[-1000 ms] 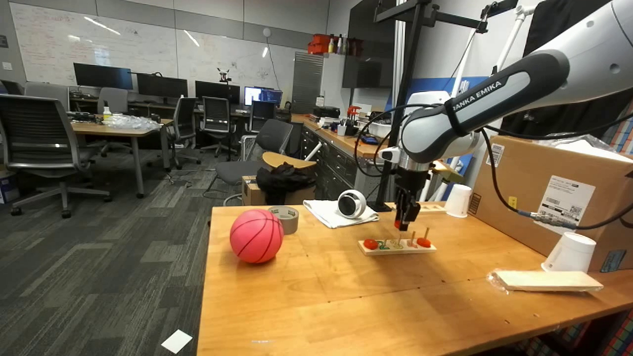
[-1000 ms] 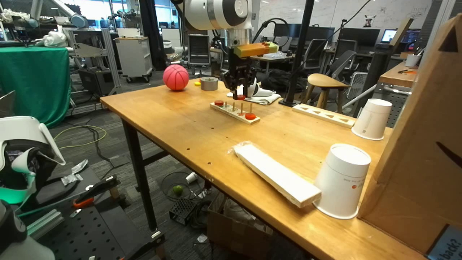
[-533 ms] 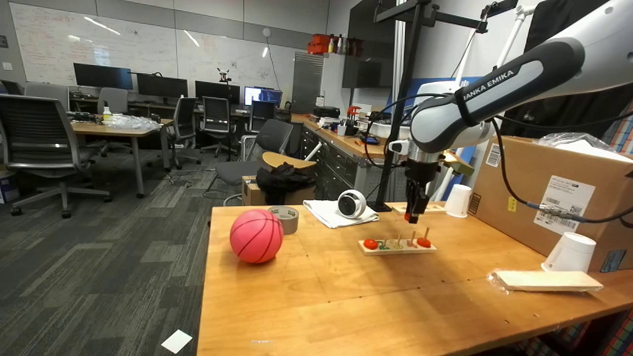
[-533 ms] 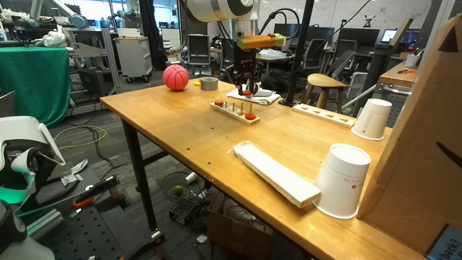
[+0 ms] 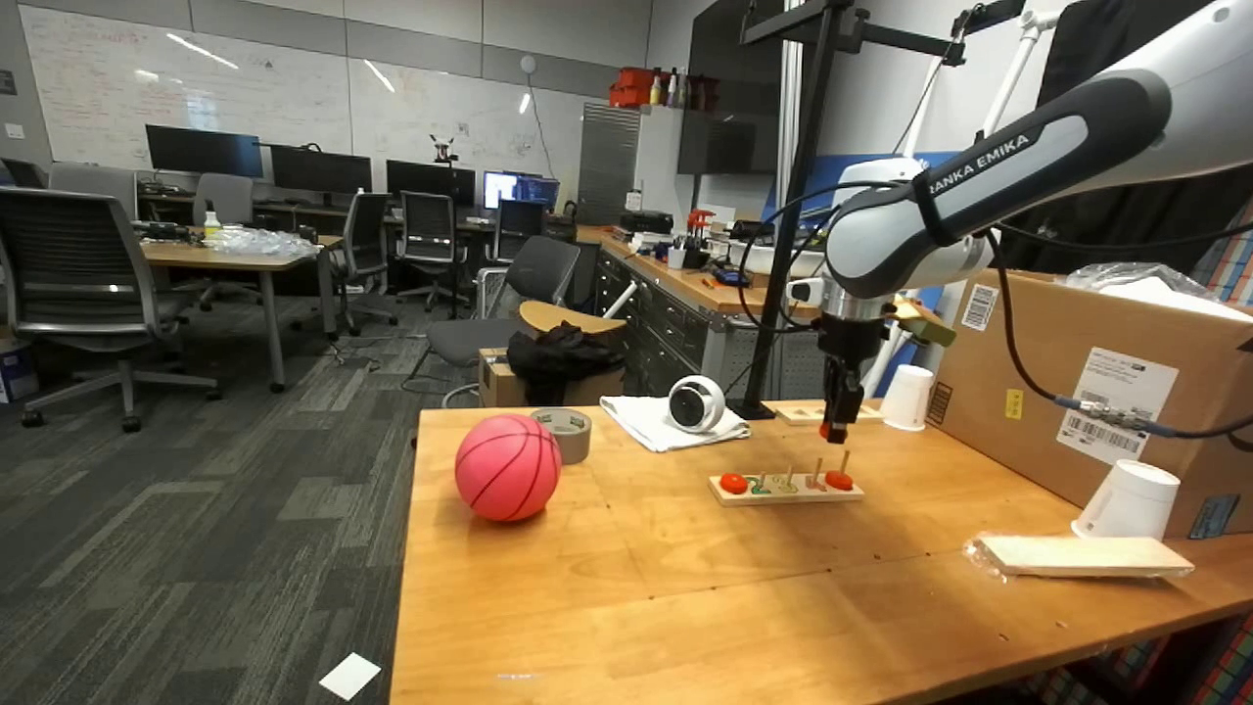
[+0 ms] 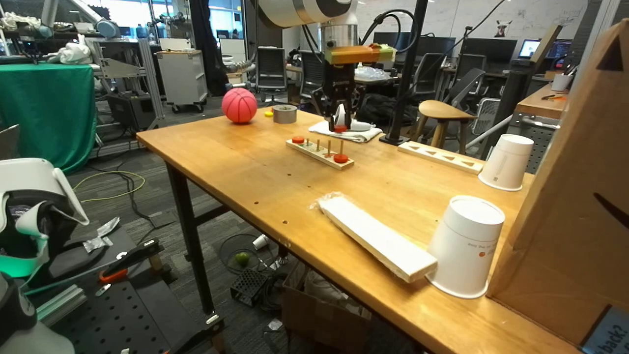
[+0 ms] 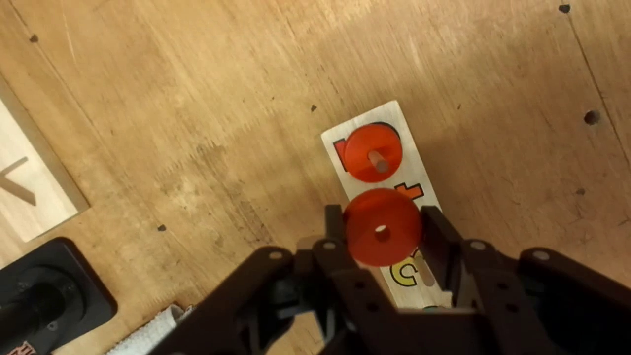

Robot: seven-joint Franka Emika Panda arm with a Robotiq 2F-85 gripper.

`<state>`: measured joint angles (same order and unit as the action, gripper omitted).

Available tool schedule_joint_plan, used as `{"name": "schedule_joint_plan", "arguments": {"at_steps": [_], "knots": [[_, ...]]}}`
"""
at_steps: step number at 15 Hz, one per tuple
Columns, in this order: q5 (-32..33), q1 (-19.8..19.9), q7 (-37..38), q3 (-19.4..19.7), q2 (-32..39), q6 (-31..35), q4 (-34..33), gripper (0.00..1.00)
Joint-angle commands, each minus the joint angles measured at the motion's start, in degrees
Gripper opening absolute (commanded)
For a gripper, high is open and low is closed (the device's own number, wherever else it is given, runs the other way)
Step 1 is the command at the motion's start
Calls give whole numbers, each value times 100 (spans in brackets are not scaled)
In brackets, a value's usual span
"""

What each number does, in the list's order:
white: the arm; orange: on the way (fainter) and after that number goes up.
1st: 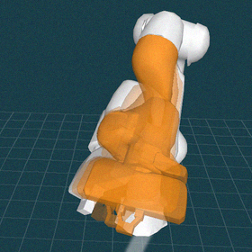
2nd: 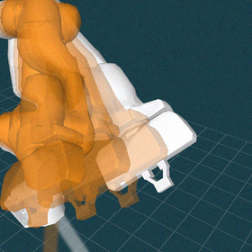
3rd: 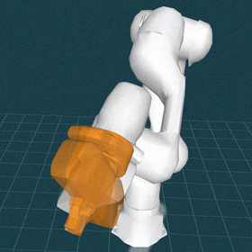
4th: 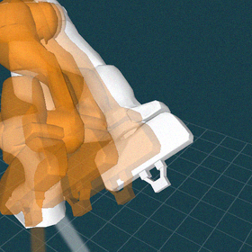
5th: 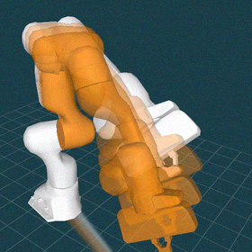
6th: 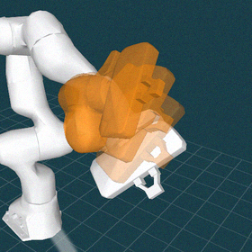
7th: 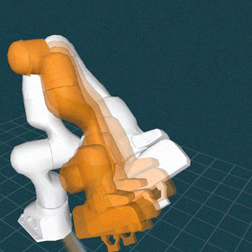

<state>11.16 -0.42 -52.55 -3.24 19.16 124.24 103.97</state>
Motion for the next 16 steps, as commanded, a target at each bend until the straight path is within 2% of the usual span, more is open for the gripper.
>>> {"name": "schedule_joint_plan", "arguments": {"at_steps": [1, 16], "knots": [[68, 61, 137, 32, -103, -51, 38, 17], [-6, 175, 146, 24, 85, -114, 52, 17]]}}
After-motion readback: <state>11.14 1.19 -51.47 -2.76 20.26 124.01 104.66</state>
